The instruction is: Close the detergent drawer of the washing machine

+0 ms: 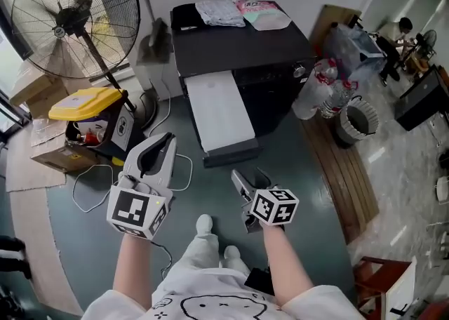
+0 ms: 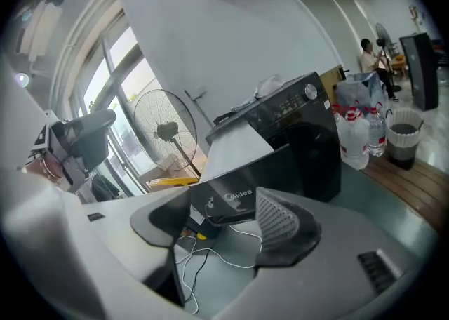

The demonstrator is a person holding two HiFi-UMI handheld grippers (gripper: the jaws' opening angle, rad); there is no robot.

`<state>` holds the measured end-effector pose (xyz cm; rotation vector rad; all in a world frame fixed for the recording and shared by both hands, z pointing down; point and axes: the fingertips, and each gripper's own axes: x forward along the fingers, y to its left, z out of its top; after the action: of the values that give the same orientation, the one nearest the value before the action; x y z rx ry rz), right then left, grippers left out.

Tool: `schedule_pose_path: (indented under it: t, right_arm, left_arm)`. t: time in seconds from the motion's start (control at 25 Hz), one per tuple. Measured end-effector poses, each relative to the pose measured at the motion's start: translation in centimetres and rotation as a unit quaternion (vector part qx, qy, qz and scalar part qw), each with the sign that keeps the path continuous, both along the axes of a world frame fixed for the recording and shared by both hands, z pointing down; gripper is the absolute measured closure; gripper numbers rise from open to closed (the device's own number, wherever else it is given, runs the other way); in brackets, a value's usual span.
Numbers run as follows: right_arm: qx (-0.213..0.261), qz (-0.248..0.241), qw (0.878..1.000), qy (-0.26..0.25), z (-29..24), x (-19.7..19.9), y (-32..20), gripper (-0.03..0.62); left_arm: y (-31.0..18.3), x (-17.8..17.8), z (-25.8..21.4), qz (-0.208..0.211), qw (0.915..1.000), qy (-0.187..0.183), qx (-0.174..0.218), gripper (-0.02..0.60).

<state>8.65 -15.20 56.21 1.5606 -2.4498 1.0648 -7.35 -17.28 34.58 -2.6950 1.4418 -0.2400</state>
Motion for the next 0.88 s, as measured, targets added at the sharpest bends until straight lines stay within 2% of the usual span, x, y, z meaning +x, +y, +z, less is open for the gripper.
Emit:
schedule_pose_path:
  t: [0.24,0.48,0.88]
  right_arm:
    - [-0.035,0.010,0.999,-0.021,3.6,-0.7,-1.1,0.316]
    - [-0.045,0.006,0.998,-0.042,6.1,-1.7,-2.4,0.316]
    - [-0.018,-0.004,0.998,-0.066,8.2,-2.4,-4.1,0.316]
  left_arm:
    - [-2.4,0.1,1.6,0.024,0.9996,-0.003,-0.011,0.563]
    - [-4.2,-0.2,2.6,0.042,0.9990,-0.007,-0.011,0.563]
    - [-5.1,-1.6,4.4,0.049,0.9986,-0.018,-0.010,0.563]
